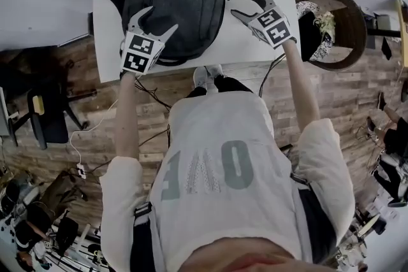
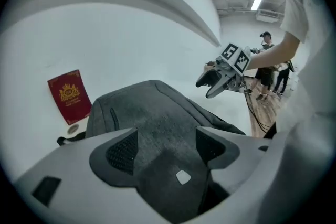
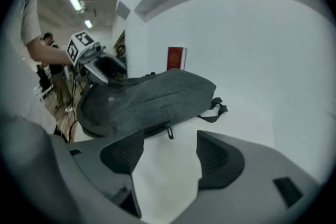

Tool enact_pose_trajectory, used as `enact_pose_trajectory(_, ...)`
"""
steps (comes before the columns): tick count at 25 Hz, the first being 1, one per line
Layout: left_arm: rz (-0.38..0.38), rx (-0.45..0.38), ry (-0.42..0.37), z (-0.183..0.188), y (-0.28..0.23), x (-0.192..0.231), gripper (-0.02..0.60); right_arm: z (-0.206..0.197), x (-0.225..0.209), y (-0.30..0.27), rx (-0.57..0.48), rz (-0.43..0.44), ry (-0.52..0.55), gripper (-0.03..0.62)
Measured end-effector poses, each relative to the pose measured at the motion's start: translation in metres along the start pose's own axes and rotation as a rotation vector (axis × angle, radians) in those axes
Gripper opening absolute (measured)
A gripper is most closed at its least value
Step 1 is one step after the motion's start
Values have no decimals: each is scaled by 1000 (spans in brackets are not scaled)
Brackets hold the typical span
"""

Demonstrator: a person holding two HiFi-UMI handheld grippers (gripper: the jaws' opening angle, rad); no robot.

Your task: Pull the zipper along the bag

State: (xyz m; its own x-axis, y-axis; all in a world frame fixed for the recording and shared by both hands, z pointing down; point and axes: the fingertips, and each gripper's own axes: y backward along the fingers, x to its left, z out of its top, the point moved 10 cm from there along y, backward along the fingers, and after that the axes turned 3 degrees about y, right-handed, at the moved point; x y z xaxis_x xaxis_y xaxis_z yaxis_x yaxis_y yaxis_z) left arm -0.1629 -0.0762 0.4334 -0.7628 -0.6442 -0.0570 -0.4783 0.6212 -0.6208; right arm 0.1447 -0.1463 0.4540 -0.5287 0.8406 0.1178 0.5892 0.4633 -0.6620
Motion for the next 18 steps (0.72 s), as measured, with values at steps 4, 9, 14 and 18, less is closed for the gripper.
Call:
enact_pose_trajectory(4, -34, 103, 130, -13, -40, -10, 365, -1, -17, -33, 104, 76, 135, 327)
enact_pose_trajectory(9, -84, 270, 117, -26, -59, -16, 365, -1, -26, -54, 156, 98, 199, 202)
enact_pose_trajectory(14, -90, 266, 131, -26, -60, -15, 365, 2, -24, -64, 193, 197, 227, 224)
enact_pose_trajectory(18, -94, 264, 136, -27, -61, -15, 365, 4, -23, -70, 209, 227, 253, 221)
